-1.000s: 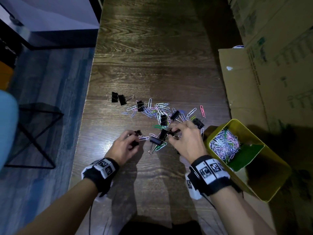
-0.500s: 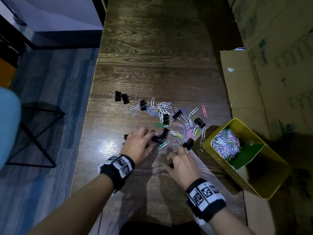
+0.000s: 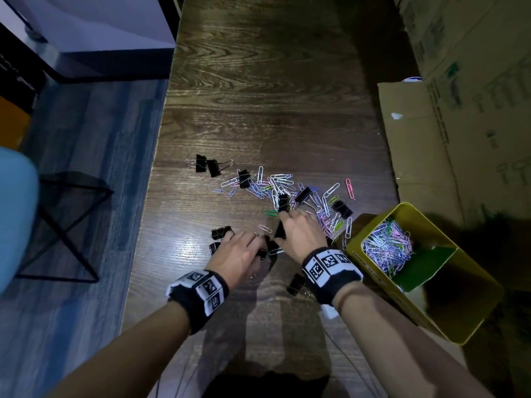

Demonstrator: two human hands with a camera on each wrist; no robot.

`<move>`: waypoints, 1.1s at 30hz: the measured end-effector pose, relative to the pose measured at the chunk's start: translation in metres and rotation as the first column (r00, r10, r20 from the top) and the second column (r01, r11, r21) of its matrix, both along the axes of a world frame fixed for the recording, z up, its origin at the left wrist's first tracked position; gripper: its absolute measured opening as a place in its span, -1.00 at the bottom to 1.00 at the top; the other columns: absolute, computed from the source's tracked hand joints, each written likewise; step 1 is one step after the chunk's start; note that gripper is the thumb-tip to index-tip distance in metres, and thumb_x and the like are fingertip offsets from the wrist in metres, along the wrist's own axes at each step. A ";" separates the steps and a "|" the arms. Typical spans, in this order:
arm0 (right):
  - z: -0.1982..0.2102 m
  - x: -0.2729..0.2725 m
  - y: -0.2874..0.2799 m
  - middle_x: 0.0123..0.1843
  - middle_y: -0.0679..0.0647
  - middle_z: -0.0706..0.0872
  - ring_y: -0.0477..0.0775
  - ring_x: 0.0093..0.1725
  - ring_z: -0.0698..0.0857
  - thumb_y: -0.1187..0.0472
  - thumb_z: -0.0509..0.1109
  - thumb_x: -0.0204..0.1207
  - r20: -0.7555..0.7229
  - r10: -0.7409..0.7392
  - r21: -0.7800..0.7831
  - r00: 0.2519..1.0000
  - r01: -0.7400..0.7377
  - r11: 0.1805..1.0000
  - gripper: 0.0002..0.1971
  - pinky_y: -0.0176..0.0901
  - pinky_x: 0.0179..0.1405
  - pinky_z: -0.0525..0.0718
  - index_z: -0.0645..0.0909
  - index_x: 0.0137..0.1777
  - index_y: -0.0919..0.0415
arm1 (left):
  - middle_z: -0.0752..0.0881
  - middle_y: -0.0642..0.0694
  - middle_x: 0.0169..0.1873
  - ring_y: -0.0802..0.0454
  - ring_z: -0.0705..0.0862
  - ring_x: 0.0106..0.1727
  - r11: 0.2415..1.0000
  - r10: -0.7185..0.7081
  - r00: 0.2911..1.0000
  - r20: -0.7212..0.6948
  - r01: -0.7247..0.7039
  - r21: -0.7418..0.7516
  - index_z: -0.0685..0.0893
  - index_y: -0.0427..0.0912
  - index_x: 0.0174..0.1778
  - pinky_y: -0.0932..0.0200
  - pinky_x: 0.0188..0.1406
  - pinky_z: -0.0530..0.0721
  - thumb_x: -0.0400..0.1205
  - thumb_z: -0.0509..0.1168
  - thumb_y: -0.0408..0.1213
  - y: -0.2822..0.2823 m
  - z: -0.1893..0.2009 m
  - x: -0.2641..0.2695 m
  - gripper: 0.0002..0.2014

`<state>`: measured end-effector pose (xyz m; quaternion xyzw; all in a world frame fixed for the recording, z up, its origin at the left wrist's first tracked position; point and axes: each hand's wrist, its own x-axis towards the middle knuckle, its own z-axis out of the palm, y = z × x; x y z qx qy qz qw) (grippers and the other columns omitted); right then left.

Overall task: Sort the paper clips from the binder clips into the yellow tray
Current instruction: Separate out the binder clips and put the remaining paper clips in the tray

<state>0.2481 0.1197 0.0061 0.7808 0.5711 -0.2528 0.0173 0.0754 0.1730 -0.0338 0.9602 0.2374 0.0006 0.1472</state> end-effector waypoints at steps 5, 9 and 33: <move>0.017 0.000 -0.015 0.18 0.15 0.68 0.20 0.24 0.59 -0.03 0.38 0.40 -0.040 -0.085 0.138 0.996 0.090 0.986 -0.56 0.01 0.27 0.45 0.56 0.23 0.16 | 0.68 0.02 -0.20 -0.02 0.65 -0.14 1.000 -0.025 0.998 0.063 0.024 0.018 0.56 0.04 -0.09 0.06 -0.13 0.38 0.44 0.23 -0.11 0.005 0.002 -0.022 -0.84; 0.029 -0.008 -0.048 0.01 0.10 0.71 0.21 0.05 0.68 -0.06 0.44 0.28 -0.008 -0.113 0.194 0.994 0.112 0.975 -0.59 0.06 0.12 0.60 0.61 0.12 0.06 | 0.69 -0.08 -0.14 -0.13 0.67 -0.09 0.968 0.247 0.957 0.155 -0.236 -0.084 0.65 -0.09 -0.05 -0.02 -0.08 0.58 0.51 0.15 -0.23 0.063 0.018 0.000 -0.80; 0.005 -0.036 -0.048 0.26 0.18 0.59 0.21 0.26 0.54 0.13 0.24 0.55 -0.046 0.201 -0.114 0.979 -0.205 0.972 -0.67 0.06 0.29 0.43 0.58 0.26 0.19 | 0.68 -0.38 -0.30 -0.23 0.66 -0.31 0.974 0.219 0.964 0.151 -0.208 -0.086 0.73 -0.17 0.13 -0.01 -0.31 0.69 0.53 0.32 -0.54 0.097 0.057 0.019 -0.70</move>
